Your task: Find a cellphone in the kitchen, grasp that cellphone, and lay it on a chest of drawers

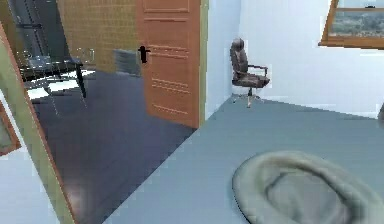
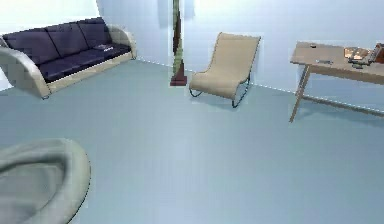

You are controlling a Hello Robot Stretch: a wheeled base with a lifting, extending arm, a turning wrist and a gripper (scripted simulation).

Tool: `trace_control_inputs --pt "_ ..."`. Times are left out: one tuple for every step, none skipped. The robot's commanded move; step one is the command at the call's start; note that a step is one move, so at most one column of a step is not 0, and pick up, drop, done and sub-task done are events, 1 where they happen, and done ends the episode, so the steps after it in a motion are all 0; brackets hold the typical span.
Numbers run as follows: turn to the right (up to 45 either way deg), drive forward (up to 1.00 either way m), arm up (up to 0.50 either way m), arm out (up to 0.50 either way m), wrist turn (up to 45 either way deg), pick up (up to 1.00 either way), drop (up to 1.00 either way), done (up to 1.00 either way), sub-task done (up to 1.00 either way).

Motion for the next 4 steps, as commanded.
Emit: trace_control_inputs --pt "0.0 0.85 0.0 0.0 0.0 0.0 0.0 0.0 0.0" --pt "-24.0 0.0 0.0 0.0 0.0 0.0 0.0 0.0 0.0" --pt "0.0 0.55 0.0 0.0 0.0 0.0 0.0 0.0 0.0" --pt "-39.0 0.0 0.0 0.0 0.0 0.0 0.0 0.0 0.0"
